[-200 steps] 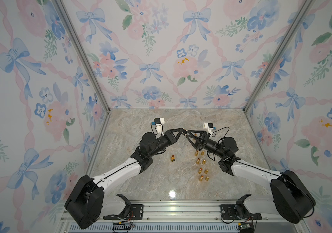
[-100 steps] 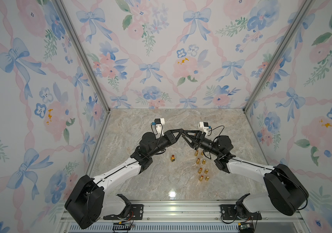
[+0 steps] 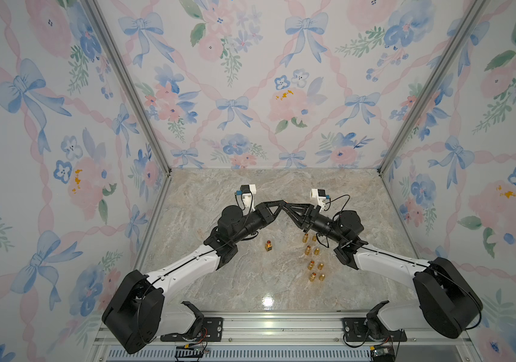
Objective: Open the lipstick cap
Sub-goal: Place the cover at the center of the board.
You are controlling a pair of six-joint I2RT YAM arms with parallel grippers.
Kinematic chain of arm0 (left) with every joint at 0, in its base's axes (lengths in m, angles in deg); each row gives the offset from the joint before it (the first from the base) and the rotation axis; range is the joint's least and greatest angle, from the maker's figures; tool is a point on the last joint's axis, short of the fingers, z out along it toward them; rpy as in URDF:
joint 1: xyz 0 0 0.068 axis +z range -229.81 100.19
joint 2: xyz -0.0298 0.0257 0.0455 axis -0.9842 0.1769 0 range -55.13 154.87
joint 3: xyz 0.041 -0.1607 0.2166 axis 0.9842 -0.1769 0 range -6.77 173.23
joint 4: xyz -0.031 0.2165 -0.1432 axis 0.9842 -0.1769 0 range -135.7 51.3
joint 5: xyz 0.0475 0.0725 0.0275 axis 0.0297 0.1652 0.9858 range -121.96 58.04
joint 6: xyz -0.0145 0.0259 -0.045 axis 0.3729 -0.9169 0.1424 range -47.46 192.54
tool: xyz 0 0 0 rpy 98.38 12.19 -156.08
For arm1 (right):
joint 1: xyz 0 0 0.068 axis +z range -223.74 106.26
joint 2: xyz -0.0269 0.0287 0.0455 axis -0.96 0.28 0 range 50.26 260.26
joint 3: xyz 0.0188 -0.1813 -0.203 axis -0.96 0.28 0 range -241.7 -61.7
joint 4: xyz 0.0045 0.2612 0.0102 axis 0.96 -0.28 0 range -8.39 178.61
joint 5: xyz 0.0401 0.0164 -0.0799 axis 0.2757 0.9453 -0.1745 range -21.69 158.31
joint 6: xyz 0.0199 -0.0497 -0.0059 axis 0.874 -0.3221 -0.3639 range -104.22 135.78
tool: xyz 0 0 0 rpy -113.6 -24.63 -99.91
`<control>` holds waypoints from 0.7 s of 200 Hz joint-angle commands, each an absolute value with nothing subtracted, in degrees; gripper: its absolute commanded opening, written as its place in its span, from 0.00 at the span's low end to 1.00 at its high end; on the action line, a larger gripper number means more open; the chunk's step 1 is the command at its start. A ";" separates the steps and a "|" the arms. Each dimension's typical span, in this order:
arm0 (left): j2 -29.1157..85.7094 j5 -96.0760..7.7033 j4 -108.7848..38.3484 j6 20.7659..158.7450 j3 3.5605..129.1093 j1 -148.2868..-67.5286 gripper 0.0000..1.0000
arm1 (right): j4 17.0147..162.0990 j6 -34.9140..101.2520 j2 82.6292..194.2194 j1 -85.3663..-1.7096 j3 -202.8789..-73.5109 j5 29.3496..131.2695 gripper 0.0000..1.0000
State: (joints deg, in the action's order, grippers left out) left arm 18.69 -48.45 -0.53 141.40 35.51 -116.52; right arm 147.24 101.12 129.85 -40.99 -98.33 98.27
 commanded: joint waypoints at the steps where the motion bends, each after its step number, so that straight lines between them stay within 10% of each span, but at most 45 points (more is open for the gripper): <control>1: 19.49 -47.99 -0.38 138.45 34.54 -116.50 0.27 | 141.80 99.12 126.65 -40.69 -99.19 96.77 0.21; 68: 16.27 -42.52 -4.95 127.80 29.82 -112.81 0.62 | 73.88 70.83 115.96 -40.48 -114.36 85.06 0.20; 140: 11.88 -25.63 -19.09 106.27 26.54 -110.54 0.82 | 35.79 46.94 136.70 -30.82 -133.98 69.45 0.22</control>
